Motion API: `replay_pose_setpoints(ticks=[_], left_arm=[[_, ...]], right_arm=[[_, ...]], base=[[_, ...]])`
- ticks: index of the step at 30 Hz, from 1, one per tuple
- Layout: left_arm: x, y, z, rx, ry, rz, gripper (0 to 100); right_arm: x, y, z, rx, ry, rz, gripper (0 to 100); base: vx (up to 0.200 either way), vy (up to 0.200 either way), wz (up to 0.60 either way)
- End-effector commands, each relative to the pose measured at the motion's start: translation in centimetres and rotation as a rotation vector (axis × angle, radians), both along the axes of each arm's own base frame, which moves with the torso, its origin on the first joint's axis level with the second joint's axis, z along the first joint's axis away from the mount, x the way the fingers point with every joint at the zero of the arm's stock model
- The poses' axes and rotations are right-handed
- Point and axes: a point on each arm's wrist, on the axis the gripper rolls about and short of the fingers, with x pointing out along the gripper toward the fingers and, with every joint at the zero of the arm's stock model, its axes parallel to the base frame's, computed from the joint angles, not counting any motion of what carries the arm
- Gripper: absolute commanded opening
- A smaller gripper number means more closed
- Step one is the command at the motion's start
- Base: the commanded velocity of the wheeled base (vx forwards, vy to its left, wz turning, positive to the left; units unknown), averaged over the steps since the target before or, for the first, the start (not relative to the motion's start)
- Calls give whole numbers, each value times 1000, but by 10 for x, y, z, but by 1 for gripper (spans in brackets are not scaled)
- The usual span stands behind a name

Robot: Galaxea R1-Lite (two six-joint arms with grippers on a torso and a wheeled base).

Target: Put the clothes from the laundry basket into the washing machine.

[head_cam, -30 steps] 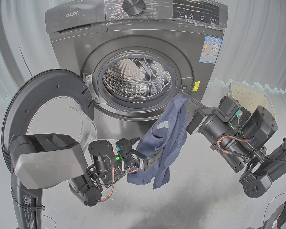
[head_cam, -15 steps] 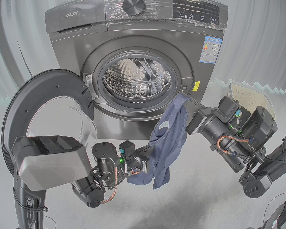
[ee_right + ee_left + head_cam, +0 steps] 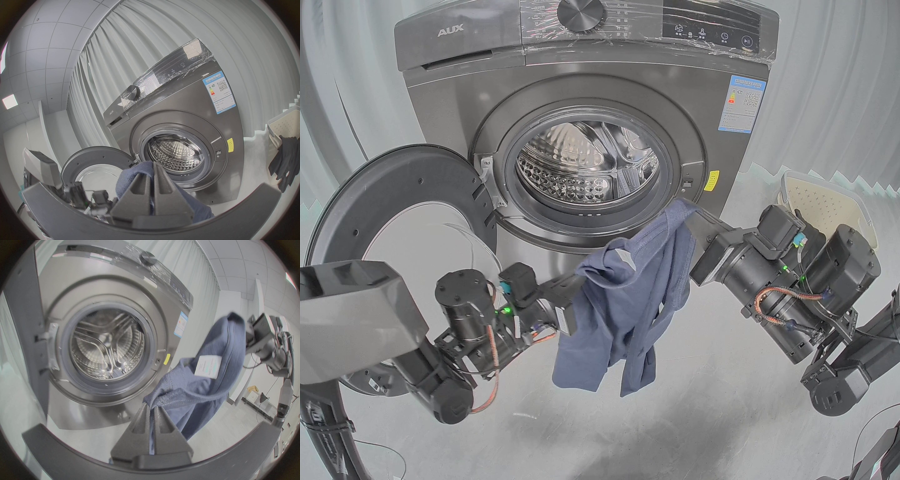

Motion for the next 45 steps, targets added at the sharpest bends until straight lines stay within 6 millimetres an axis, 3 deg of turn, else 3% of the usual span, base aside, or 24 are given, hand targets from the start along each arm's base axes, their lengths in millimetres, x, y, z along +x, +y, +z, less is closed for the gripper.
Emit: replay_pose_setpoints(ticks=[1, 7, 9, 12, 19, 22, 23, 27, 32, 36, 37, 45], left_arm=[[-28, 49, 44, -40, -73, 80, 0], [-43, 75, 69, -71, -142, 99, 0], [-47, 78, 66, -61, -128, 91, 0], [-57, 76, 44, -15, -41, 55, 0], [-61, 34, 1, 66, 102, -112, 0], [-59, 22, -6, 76, 116, -147, 0], [-55, 5, -19, 90, 138, -187, 0], [-37, -16, -39, 95, 153, -210, 0], [-12, -31, -50, 76, 131, -201, 0], [-10, -32, -54, 80, 136, -199, 0], [-10, -32, -54, 80, 136, -199, 100], [-5, -39, -67, 95, 144, -199, 100]], right_arm=[[1, 0, -3, -7, 9, -4, 0], [4, -4, -4, -4, 15, -17, 0], [4, -3, -4, -3, 16, -15, 0], [3, -2, -4, -1, 13, -9, 0], [2, 2, -7, -5, 18, 3, 0], [2, 2, -7, -6, 19, 5, 0], [1, 3, -7, -6, 19, 7, 0], [1, 3, -8, -8, 20, 9, 0], [-1, 6, -8, -8, 20, 19, 0], [-1, 6, -8, -8, 20, 20, 0], [-1, 6, -8, -8, 20, 20, 0], [0, 7, -10, -12, 24, 20, 0]], base=[[0, 0, 0], [0, 0, 0], [0, 0, 0], [0, 0, 0], [0, 0, 0], [0, 0, 0], [0, 0, 0], [0, 0, 0], [0, 0, 0], [0, 0, 0], [0, 0, 0], [0, 0, 0]])
